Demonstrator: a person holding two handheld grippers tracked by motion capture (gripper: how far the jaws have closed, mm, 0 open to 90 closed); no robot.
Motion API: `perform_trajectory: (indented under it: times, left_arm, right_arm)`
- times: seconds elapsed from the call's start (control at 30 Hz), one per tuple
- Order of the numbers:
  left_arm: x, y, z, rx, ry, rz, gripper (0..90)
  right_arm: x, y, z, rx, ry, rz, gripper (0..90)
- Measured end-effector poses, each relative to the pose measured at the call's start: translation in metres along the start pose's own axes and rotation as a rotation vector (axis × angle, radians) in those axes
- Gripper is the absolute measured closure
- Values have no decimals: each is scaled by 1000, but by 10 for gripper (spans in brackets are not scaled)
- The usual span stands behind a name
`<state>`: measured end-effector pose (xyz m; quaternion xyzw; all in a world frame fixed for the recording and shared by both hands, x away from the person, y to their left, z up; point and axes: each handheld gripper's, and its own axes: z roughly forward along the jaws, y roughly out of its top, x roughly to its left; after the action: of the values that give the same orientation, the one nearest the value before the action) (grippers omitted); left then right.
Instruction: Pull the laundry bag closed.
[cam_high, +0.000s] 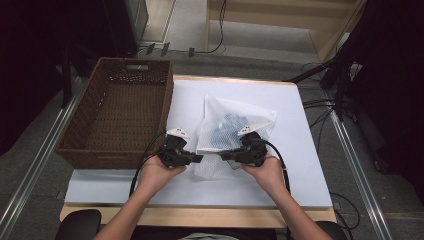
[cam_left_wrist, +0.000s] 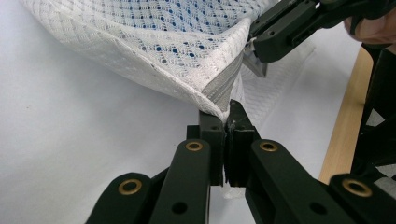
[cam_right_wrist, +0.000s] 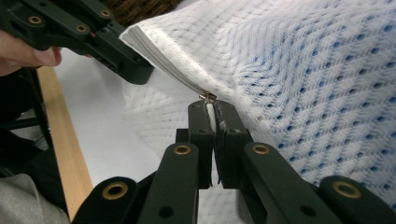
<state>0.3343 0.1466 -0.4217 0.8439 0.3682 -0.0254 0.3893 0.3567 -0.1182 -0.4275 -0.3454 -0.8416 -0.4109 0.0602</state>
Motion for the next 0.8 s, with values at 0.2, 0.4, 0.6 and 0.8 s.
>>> perform_trajectory:
  times: [0.2, 0.4, 0.6, 0.8]
  left_arm:
    - [1, -2, -2, -8, 13, -8, 899]
    - [1, -3, -1, -1, 24, 1, 899]
    - [0, -5, -2, -3, 40, 3, 899]
    - [0, -6, -2, -6, 44, 2, 898]
  right_arm:
    - [-2, -1, -3, 5, -7, -2, 883]
    - [-11, -12, -19, 9, -28, 21, 883]
    - [-22, -26, -35, 15, -48, 55, 883]
    - [-36, -40, -55, -4, -73, 97, 882]
